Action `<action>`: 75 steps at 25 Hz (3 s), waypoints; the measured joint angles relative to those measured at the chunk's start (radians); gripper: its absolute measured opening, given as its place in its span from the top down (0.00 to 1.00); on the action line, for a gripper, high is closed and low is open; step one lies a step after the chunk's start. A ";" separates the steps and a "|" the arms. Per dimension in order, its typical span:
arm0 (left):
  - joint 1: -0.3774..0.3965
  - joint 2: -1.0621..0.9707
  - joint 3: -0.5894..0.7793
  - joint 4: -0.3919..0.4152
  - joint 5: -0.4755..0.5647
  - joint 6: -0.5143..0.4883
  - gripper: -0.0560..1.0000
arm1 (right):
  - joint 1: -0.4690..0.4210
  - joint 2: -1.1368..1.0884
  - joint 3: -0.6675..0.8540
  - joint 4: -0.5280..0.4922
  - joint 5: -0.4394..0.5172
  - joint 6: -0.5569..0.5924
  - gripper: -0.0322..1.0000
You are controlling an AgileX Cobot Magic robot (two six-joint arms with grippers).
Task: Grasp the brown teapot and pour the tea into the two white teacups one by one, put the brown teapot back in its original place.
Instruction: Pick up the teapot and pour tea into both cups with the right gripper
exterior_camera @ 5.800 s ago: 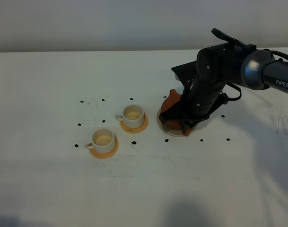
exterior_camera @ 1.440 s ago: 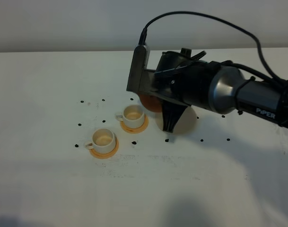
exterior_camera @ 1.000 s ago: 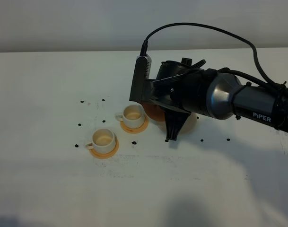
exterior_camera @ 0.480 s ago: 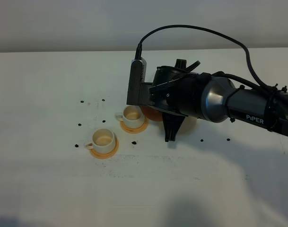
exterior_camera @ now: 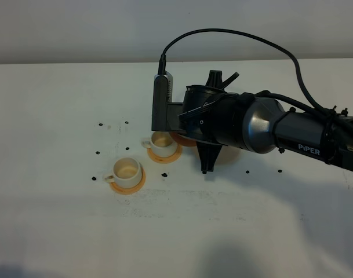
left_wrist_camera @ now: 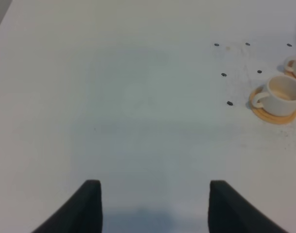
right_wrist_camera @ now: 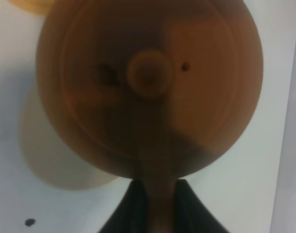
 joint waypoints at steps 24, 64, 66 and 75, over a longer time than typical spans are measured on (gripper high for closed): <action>0.000 0.000 0.000 0.000 0.000 0.000 0.47 | 0.002 0.000 0.000 -0.103 0.020 -0.023 0.88; 0.000 0.000 0.000 0.000 0.000 0.000 0.47 | 0.002 0.000 0.000 -0.163 0.043 -0.088 0.88; 0.000 0.000 0.000 0.000 0.000 0.000 0.47 | 0.002 0.000 0.000 -0.169 0.043 -0.088 0.88; 0.000 0.000 0.000 0.000 0.000 0.000 0.47 | 0.002 0.000 0.000 -0.184 0.051 -0.090 0.88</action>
